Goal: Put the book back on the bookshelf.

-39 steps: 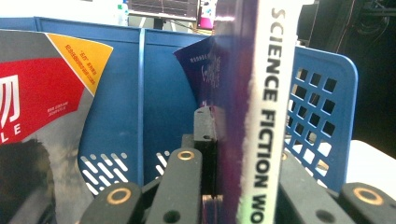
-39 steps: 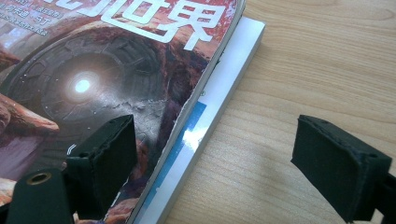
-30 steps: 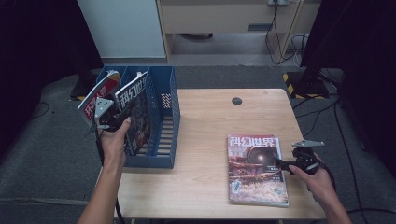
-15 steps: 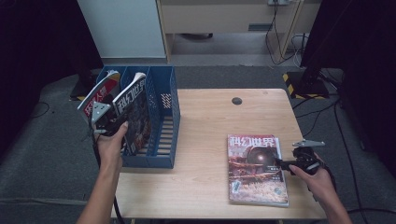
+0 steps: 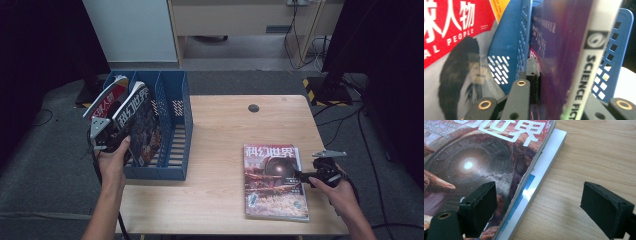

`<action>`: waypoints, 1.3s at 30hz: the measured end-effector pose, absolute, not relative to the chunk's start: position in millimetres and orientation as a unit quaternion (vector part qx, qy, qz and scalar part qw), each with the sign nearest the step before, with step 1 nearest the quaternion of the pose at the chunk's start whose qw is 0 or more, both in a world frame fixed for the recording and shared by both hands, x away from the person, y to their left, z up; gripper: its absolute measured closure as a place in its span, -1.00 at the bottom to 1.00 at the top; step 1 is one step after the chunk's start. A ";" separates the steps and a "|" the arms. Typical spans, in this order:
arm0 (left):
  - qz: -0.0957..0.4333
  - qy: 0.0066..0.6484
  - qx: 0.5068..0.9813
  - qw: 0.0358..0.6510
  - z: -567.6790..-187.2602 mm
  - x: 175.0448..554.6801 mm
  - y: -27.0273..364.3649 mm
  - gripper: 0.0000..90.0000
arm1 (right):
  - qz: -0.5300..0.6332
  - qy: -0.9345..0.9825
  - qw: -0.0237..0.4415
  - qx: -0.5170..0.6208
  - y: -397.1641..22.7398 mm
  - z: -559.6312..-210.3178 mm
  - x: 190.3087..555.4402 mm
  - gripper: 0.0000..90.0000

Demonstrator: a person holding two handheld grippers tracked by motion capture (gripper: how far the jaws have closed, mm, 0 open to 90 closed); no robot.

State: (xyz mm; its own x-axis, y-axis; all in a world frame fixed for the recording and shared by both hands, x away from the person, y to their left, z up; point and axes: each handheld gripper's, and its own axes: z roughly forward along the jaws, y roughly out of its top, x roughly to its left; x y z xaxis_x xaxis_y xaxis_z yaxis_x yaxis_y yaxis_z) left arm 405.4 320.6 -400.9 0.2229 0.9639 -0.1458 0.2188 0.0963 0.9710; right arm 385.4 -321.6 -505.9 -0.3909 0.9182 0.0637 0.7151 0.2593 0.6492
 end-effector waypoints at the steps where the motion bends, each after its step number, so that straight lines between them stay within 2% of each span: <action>1: 0.347 0.519 0.573 0.532 -401.3 404.7 321.3 0.78 | 0.305 0.777 0.167 0.525 -321.6 -505.9 385.3 -0.70; 14: 0.349 0.515 0.579 0.528 -400.3 405.7 320.0 0.71 | 0.305 0.778 0.166 0.524 -322.3 -505.4 385.1 -0.71; 24: 0.347 0.518 0.593 0.509 -397.3 410.0 315.5 0.59 | 0.304 0.779 0.166 0.523 -322.2 -505.4 384.9 -0.71; 39: 0.342 0.525 0.590 0.509 -406.1 410.7 316.7 0.15 | 0.304 0.780 0.163 0.522 -322.1 -505.6 384.8 -0.71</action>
State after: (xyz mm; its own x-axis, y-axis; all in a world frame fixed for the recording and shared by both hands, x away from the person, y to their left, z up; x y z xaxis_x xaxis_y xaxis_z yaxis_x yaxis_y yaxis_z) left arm 410.7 316.7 -406.1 0.2145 0.9679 -0.1308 0.2709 0.0697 0.9601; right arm 384.8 -322.1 -505.6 -0.4025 0.9133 0.0624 0.7147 0.2709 0.6448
